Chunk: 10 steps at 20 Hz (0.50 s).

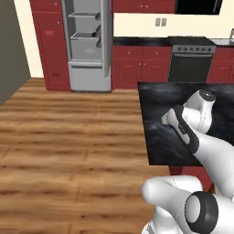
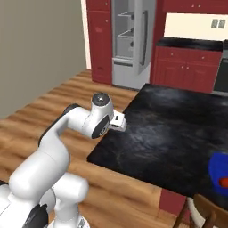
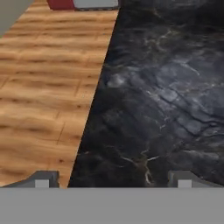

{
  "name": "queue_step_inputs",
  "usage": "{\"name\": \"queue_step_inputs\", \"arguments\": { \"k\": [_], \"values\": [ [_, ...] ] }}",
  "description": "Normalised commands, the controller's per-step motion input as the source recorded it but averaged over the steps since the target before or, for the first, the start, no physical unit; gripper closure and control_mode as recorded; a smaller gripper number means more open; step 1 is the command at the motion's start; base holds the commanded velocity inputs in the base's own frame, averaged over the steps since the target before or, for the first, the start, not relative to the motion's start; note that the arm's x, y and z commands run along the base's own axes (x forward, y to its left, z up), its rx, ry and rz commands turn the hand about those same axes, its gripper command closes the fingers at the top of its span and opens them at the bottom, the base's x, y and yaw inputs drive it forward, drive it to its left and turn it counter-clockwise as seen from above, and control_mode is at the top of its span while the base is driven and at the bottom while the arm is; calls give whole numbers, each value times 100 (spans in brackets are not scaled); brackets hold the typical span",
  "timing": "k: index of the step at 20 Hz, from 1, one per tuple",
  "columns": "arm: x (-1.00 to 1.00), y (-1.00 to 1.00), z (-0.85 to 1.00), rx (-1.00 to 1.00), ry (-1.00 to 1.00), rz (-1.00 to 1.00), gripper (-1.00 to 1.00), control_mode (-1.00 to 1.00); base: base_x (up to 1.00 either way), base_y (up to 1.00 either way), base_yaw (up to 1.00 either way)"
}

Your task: Gather the bell pepper and lemon wedge from the fridge and place them on a tray on the dining counter. Then gather the steak and chicken drumstick from the fridge and place them on the other tray.

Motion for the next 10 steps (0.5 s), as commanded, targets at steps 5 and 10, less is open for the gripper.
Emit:
{"name": "queue_step_inputs", "arguments": {
  "k": [5,10],
  "values": [
    [0,0,0,0,0,0,-100,100,74,100,-2],
    [0,0,0,0,0,0,-100,100,87,100,-3]
  ]
}}
